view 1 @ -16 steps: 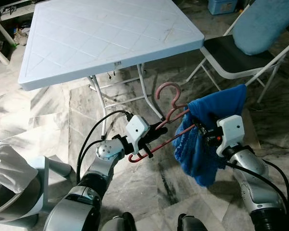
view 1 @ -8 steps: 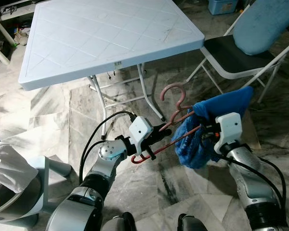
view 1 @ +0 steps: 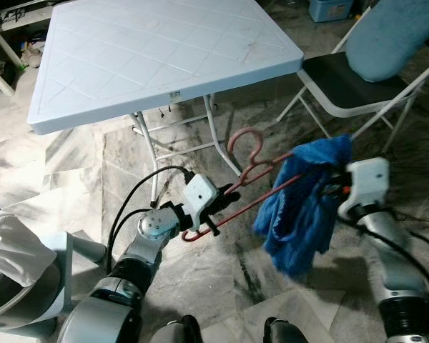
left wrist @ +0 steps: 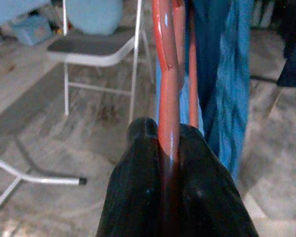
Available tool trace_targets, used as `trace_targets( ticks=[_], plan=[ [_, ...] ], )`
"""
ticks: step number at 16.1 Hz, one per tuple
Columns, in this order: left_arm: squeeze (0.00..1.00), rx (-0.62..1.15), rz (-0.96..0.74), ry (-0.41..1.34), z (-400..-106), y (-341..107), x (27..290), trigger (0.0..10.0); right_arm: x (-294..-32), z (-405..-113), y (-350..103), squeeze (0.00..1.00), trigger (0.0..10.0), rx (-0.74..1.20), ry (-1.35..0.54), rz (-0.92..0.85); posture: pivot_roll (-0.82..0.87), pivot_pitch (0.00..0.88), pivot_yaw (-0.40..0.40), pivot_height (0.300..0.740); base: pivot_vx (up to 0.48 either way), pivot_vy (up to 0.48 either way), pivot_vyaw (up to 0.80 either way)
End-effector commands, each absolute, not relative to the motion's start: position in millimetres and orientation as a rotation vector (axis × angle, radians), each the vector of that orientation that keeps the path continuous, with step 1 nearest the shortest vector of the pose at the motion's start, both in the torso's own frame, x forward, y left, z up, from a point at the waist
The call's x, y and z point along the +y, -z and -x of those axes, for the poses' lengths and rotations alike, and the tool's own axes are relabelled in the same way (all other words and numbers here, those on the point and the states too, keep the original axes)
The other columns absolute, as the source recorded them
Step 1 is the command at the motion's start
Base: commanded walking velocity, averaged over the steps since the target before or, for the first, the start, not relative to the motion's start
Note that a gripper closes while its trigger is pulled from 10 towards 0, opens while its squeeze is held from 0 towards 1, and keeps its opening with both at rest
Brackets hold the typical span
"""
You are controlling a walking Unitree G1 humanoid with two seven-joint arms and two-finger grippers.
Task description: Hang hanger
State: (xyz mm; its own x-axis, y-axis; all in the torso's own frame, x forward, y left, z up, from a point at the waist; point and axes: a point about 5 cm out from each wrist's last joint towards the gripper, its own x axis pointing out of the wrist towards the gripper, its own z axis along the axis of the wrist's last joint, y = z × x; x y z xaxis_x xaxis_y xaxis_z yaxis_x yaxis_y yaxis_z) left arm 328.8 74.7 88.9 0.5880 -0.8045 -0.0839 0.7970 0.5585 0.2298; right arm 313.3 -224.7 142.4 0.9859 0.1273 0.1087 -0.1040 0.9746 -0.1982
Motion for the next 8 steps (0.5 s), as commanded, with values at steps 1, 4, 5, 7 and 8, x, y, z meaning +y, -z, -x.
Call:
trace_targets(
  ticks=[1,4,5,7,8],
  plan=[
    [0.0,0.025,-0.302,0.906,-328,-80,83,0.0,-224,-311,-153,0.0,0.0,-0.152,-0.109,0.176,-0.19,0.18,0.116,0.74,0.0,0.0,0.0],
    [0.0,0.059,-0.358,0.959,-320,-69,87,0.0,-225,-317,-174,0.0,0.0,-0.204,-0.059,0.149,-0.21,0.183,0.125,0.74,0.0,0.0,0.0],
    [0.0,0.045,-0.373,0.993,-316,-68,88,0.0,-229,-322,-178,0.0,0.0,-0.207,-0.011,0.157,-0.21,0.182,0.124,0.74,0.0,0.0,0.0],
    [0.0,0.006,-0.386,1.022,-308,-66,94,0.0,-236,-329,-185,0.0,0.0,-0.202,0.093,0.164,-0.21,0.183,0.122,0.74,0.0,0.0,0.0],
    [0.0,-0.045,-0.394,1.038,-300,-66,98,0.0,-241,-332,-185,0.0,0.0,-0.18,0.151,0.189,-0.2,0.185,0.115,0.74,0.0,0.0,0.0]
  ],
)
